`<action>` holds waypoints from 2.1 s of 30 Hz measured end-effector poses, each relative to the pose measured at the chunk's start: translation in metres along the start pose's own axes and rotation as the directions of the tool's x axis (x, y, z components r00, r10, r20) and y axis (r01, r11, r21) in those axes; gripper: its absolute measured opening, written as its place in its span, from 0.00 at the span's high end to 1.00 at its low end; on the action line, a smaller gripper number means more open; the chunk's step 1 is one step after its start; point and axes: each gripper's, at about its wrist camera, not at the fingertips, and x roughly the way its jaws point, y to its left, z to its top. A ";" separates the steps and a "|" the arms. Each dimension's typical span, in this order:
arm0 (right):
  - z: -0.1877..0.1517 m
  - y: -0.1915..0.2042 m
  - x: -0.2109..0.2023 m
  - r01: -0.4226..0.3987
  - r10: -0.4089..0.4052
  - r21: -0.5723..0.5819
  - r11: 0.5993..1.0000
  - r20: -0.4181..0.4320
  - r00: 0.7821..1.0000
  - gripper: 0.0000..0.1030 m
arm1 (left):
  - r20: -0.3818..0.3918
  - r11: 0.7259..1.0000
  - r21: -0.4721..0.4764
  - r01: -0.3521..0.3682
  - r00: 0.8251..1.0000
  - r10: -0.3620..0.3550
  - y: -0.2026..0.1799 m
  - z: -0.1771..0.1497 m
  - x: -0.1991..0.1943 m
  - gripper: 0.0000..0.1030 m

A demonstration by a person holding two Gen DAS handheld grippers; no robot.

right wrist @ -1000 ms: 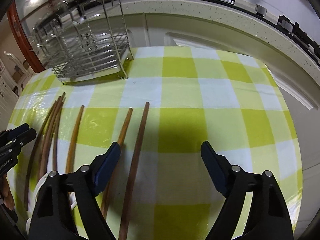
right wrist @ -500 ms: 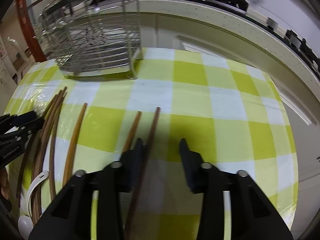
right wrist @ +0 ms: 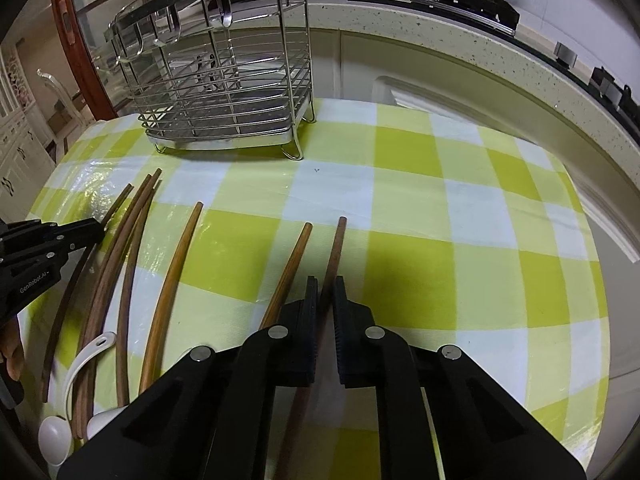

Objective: Organize utensils
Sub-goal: 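Grasp a brown chopstick with the left tool while the right tool grasps another chopstick, then lift both held chopsticks and lower them into the wire utensil rack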

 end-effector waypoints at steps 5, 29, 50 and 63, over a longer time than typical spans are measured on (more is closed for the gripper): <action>0.004 -0.003 -0.029 -0.011 0.010 0.018 1.000 0.063 0.998 0.91 | 0.065 1.000 -0.018 -0.011 0.998 0.012 0.008 0.001 -0.034 0.94; 0.015 0.010 -0.177 -0.031 0.036 -0.021 0.999 0.342 0.939 0.92 | 0.336 0.998 -0.050 -0.041 0.940 0.055 0.000 -0.004 -0.181 0.94; 0.025 0.009 -0.200 -0.006 0.012 -0.016 1.000 0.393 0.919 0.92 | 0.401 0.998 -0.060 -0.010 0.916 0.033 -0.007 0.010 -0.209 0.94; 0.078 0.023 -0.233 0.046 -0.020 -0.043 0.998 0.477 0.879 0.92 | 0.512 0.999 -0.048 -0.010 0.858 0.033 -0.015 0.062 -0.250 0.94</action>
